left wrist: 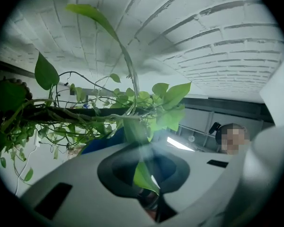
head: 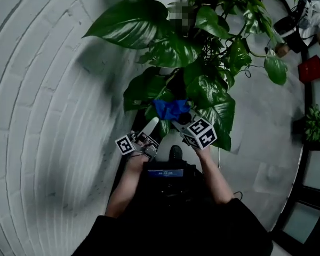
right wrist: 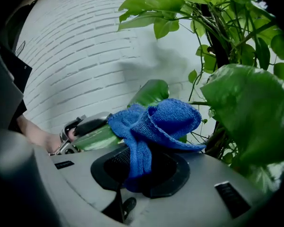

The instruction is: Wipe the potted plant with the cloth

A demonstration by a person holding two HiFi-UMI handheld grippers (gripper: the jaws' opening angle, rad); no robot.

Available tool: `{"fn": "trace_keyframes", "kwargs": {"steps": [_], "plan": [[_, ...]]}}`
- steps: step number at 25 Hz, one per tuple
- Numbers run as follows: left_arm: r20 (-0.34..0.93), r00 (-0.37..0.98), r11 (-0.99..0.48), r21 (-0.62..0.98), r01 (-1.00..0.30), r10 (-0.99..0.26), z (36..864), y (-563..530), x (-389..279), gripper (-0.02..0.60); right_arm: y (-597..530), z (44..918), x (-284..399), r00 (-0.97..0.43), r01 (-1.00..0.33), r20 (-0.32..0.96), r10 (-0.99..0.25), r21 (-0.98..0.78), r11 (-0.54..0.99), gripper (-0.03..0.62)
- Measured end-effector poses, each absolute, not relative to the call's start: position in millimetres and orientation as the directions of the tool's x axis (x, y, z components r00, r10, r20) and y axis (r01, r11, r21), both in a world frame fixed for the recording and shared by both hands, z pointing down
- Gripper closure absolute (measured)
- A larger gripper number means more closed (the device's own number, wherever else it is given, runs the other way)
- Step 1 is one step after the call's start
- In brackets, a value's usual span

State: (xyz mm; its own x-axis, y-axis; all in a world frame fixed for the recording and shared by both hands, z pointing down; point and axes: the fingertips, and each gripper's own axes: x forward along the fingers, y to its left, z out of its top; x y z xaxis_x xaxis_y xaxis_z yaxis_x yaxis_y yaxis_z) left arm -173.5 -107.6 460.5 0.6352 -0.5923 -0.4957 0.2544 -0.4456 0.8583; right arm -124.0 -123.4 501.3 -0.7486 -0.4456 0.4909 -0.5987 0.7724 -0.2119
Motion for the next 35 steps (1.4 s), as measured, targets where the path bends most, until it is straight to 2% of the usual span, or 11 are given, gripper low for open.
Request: {"fn": "trace_keyframes", "kwargs": {"steps": [8, 11, 14, 17, 22, 27, 29, 32, 35], "plan": [[-0.442, 0.672, -0.447, 0.876, 0.181, -0.594, 469.6, -109.7, -174.0, 0.517, -89.2, 515.6, -104.0, -0.745, -0.567, 0.55, -0.377, -0.224, 0.793, 0.487], [-0.438, 0.662, -0.431, 0.882, 0.188, -0.608, 475.7, -109.3, -179.3, 0.455, -81.5, 503.4, -88.8, -0.767, -0.572, 0.511, -0.387, -0.272, 0.774, 0.487], [-0.434, 0.642, -0.413, 0.89, 0.196, -0.632, 481.0, -110.3, -186.7, 0.393, -82.4, 471.0, -72.9, -0.809, -0.569, 0.405, -0.425, -0.362, 0.738, 0.487], [-0.439, 0.632, -0.413, 0.888, 0.201, -0.638, 481.0, -110.9, -190.5, 0.362, -90.3, 424.1, -60.7, -0.833, -0.553, 0.275, -0.48, -0.422, 0.718, 0.487], [-0.486, 0.619, -0.443, 0.865, 0.237, -0.617, 470.9, -107.9, -189.0, 0.359, -99.3, 345.1, -44.9, -0.846, -0.489, 0.035, -0.533, -0.449, 0.747, 0.487], [-0.53, 0.571, -0.467, 0.842, 0.269, -0.627, 463.2, -110.1, -199.0, 0.353, -109.9, 306.3, -74.4, -0.854, -0.483, -0.011, -0.52, -0.355, 0.8, 0.487], [-0.542, 0.559, -0.474, 0.836, 0.278, -0.628, 459.6, -109.0, -201.0, 0.353, -114.9, 279.6, -79.4, -0.838, -0.482, -0.09, -0.538, -0.338, 0.808, 0.487], [-0.545, 0.562, -0.478, 0.833, 0.278, -0.623, 455.9, -106.5, -200.7, 0.353, -95.7, 204.4, -79.6, -0.826, -0.347, -0.358, -0.435, -0.286, 0.893, 0.487], [-0.547, 0.559, -0.477, 0.832, 0.282, -0.623, 454.0, -106.4, -201.9, 0.353, -80.1, 164.2, -83.6, -0.828, -0.292, -0.45, -0.336, -0.166, 0.942, 0.487]]}}
